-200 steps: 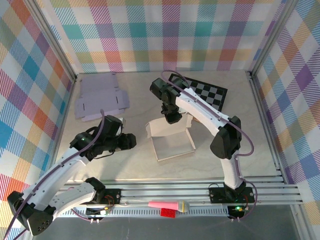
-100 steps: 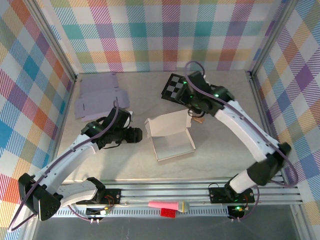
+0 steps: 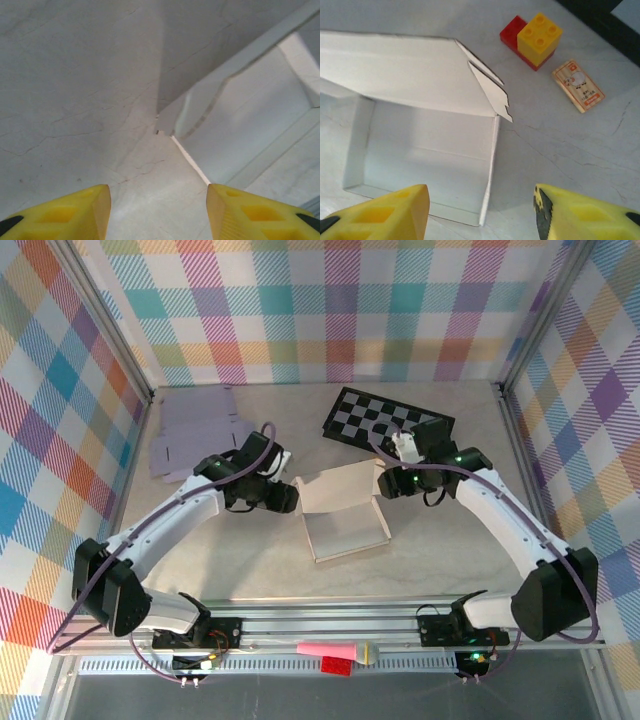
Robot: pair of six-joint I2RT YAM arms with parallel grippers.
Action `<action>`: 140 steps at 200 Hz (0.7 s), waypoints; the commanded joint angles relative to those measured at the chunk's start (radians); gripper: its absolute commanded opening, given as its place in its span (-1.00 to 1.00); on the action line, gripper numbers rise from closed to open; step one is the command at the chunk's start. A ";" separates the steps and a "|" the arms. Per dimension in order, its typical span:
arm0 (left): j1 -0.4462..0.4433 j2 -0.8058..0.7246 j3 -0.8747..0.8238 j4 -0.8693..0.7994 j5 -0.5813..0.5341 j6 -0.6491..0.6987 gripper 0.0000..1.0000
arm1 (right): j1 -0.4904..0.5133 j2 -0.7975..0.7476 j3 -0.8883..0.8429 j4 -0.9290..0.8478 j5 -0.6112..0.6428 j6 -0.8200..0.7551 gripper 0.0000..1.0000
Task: Fold the paper box
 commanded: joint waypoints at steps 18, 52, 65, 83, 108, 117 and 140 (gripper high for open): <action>0.022 0.066 0.037 0.021 -0.005 0.039 0.02 | -0.031 0.100 -0.005 0.143 -0.073 -0.204 0.20; 0.021 0.105 0.055 0.052 0.018 0.033 -0.02 | -0.033 0.212 0.086 0.120 -0.104 -0.253 0.17; 0.021 0.113 0.057 0.062 0.025 0.027 -0.05 | -0.033 0.246 0.124 0.099 -0.093 -0.258 0.13; 0.022 0.123 0.061 0.073 0.033 0.018 -0.09 | -0.033 0.265 0.158 0.085 -0.115 -0.252 0.06; 0.021 0.136 0.063 0.095 0.050 0.002 -0.17 | -0.033 0.275 0.180 0.057 -0.142 -0.248 -0.11; 0.022 0.141 0.065 0.102 0.054 -0.006 -0.20 | -0.033 0.270 0.181 0.052 -0.137 -0.244 -0.17; 0.021 0.154 0.075 0.110 0.062 -0.019 -0.29 | -0.033 0.254 0.172 0.046 -0.128 -0.241 -0.26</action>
